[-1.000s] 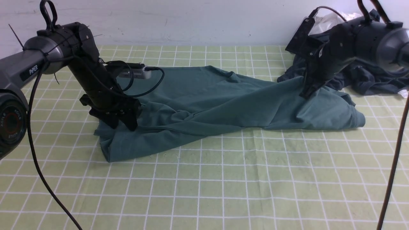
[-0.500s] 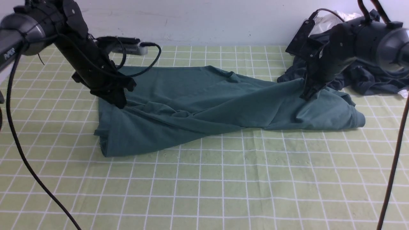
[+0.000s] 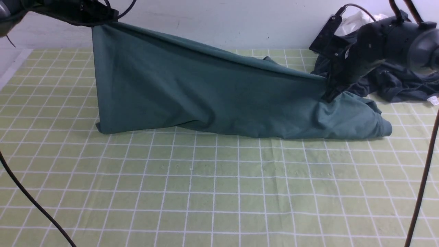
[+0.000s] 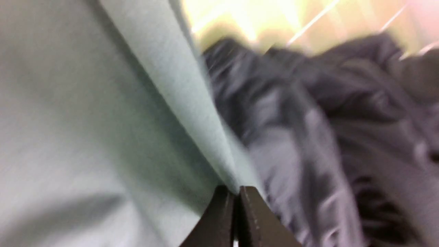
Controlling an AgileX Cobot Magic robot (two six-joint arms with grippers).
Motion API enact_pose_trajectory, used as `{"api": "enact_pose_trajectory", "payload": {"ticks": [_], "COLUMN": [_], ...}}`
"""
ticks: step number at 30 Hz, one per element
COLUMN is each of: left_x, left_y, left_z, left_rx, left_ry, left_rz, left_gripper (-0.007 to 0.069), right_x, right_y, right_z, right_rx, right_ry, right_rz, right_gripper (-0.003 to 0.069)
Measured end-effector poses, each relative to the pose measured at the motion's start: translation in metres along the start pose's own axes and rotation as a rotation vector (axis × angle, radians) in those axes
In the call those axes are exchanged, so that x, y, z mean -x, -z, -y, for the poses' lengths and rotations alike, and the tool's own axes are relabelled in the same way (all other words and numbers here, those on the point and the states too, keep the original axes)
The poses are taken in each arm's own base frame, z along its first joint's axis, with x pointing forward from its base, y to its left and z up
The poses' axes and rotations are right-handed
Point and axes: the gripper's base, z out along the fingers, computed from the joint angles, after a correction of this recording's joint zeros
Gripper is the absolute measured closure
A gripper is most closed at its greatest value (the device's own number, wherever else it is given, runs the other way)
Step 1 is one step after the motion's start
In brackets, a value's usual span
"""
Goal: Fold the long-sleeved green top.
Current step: Use both arms to drag the lower edge of the fabric forward and fold it over the upper edge
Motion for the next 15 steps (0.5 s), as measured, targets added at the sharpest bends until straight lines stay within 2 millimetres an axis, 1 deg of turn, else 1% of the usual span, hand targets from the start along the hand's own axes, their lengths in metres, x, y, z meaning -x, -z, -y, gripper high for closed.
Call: {"api": "enact_pose_trajectory", "payload": {"ticks": [1,2,6,9,11,13,14,15], "left_x": [0.001,-0.007,-0.029,-0.043,-0.05,-0.057,-0.059,-0.062], "left_y": [0.0,-0.012,-0.045,-0.065,-0.076,-0.086,-0.087,-0.091], "left_z": [-0.001,-0.002,-0.004,-0.006,-0.007,-0.012,-0.014,-0.017], "left_rx": [0.003,0.013,0.043,0.071,0.091,0.124,0.134,0.151], "left_ry": [0.001,0.006,0.009,0.01,0.002,-0.019,-0.029,-0.047], "left_rz": [0.007,0.018,0.065,0.122,0.164,0.223,0.236,0.256], "left_gripper": [0.0617,0.0617,0.0617,0.0617,0.0617,0.0617,0.0616,0.0608], "right_x": [0.0,0.002,0.003,-0.001,-0.002,-0.006,-0.006,-0.008], "right_y": [0.0,-0.004,-0.02,-0.034,-0.04,-0.042,-0.042,-0.042], "right_z": [0.0,0.001,0.0,0.002,0.004,0.01,0.012,0.014], "right_rx": [-0.004,-0.026,-0.067,-0.109,-0.134,-0.162,-0.168,-0.175], "right_ry": [0.0,-0.001,-0.008,-0.065,-0.109,-0.158,-0.171,-0.188], "right_rz": [0.005,0.035,0.091,0.146,0.182,0.211,0.22,0.227], "right_gripper": [0.0662,0.0662,0.0662,0.0657,0.0636,0.0586,0.0562,0.0524]}}
